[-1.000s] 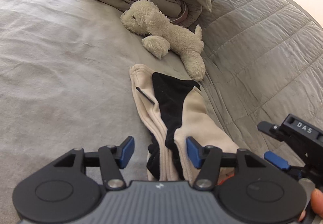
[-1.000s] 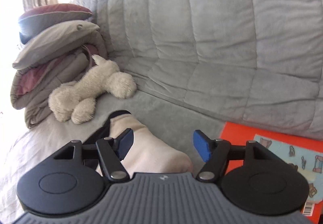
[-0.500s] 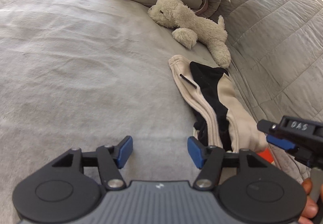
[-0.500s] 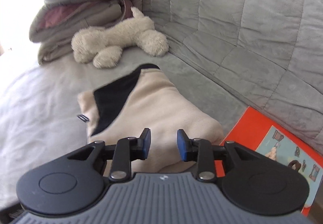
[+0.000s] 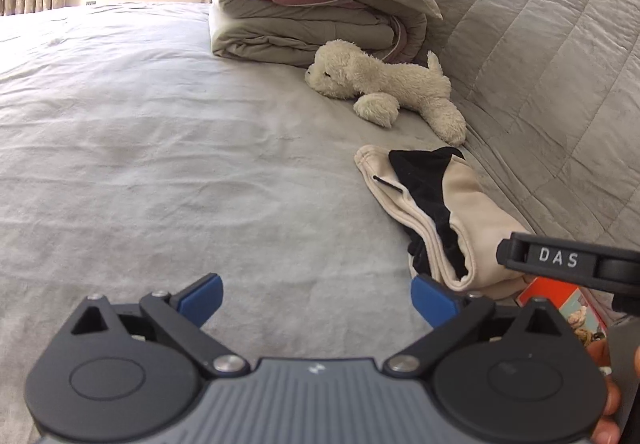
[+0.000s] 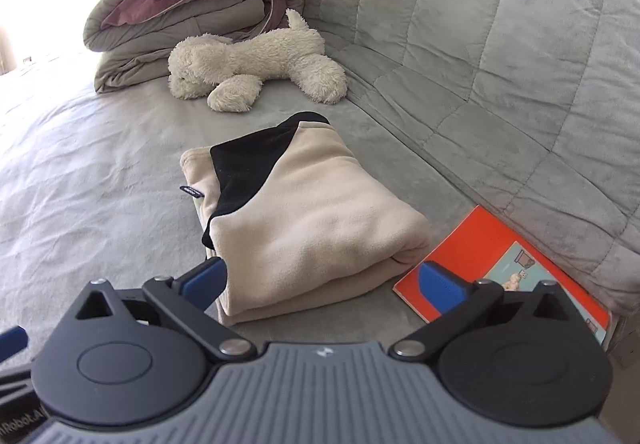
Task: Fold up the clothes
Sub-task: 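Open both grippers and lift them away from the folded shirt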
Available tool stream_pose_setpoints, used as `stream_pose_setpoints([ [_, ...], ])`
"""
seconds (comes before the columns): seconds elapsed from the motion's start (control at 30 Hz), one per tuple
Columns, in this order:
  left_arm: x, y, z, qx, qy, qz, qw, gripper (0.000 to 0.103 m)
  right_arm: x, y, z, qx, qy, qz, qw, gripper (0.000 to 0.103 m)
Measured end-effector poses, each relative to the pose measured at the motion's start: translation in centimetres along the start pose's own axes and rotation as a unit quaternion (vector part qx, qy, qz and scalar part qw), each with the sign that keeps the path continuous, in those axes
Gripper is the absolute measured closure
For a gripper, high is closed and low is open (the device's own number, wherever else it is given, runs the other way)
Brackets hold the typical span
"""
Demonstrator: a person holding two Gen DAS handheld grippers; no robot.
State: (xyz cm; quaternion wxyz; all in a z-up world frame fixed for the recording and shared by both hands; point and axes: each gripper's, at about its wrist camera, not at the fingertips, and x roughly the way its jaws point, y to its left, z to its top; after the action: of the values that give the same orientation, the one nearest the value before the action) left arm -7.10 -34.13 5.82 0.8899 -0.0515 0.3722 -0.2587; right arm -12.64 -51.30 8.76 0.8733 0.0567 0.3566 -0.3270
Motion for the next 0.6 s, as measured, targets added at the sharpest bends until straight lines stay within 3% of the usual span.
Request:
stream_pose_setpoints([
  [0.33, -0.3, -0.8, 0.0, 0.029, 0.004, 0.027, 0.9992, 0.001, -0.5, 0.0, -0.4, -0.011, -0.003, -0.026, 1.0, 0.0],
  [0.6, 0.1, -1.3, -0.4, 0.044, 0.015, 0.035, 0.9983, 0.001, -1.9, -0.1, -0.9, -0.004, -0.013, -0.02, 1.0, 0.0],
])
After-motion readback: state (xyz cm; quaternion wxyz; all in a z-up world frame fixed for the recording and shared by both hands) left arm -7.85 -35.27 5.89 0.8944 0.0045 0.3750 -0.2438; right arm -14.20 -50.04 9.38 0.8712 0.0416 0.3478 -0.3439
